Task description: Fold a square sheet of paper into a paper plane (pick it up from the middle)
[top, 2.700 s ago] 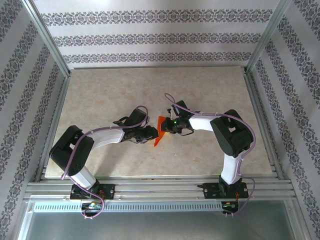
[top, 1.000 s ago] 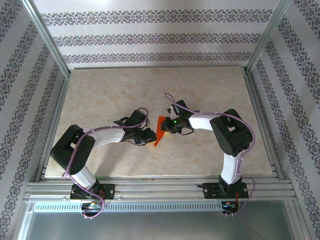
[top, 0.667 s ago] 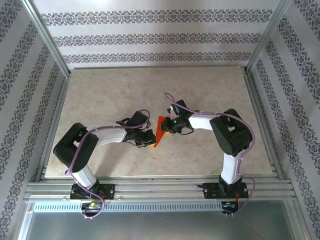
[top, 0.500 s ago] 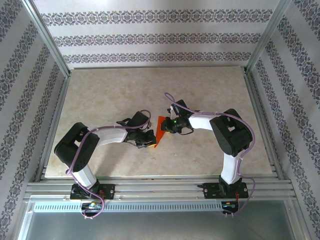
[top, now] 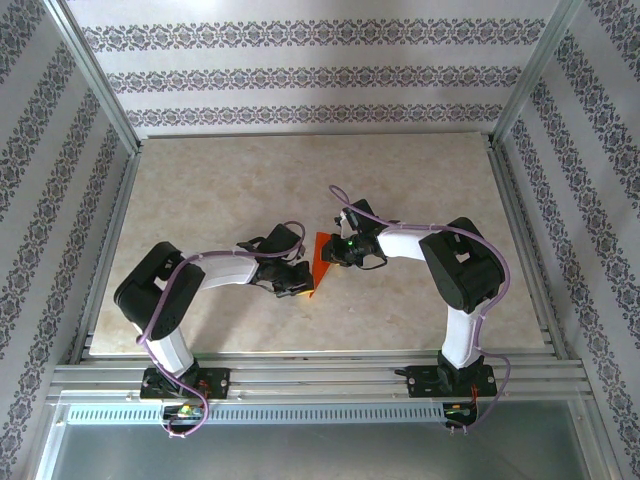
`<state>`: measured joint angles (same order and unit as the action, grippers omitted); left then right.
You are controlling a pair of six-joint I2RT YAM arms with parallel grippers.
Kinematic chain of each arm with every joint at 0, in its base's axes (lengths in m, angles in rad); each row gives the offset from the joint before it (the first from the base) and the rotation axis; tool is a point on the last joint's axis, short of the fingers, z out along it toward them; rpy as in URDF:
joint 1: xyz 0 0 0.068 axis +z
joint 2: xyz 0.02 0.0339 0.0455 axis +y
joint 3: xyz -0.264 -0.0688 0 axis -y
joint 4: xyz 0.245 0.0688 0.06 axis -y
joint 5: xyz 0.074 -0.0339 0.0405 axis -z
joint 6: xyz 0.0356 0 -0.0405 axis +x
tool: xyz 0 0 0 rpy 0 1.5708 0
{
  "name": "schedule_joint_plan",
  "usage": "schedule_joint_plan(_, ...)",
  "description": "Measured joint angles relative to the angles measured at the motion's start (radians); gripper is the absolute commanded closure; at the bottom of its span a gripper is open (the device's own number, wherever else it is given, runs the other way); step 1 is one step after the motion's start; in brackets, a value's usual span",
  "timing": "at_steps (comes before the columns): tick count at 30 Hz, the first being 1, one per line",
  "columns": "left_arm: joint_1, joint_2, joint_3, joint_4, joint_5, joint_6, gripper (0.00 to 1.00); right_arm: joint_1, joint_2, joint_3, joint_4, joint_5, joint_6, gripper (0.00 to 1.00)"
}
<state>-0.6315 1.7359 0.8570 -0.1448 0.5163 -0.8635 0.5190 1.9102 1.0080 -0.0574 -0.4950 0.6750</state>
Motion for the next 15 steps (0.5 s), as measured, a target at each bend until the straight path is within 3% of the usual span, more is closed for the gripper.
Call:
schedule_joint_plan(7, -0.004, 0.005, 0.006, -0.003, -0.001, 0.0, 0.92, 0.0, 0.001, 0.0, 0.0, 0.0, 0.0, 0.82)
schedule_joint_plan(15, -0.005, -0.015, 0.038, -0.081, -0.042, 0.031, 0.76, -0.005, 0.005, 0.005, -0.006, -0.008, 0.0, 0.82)
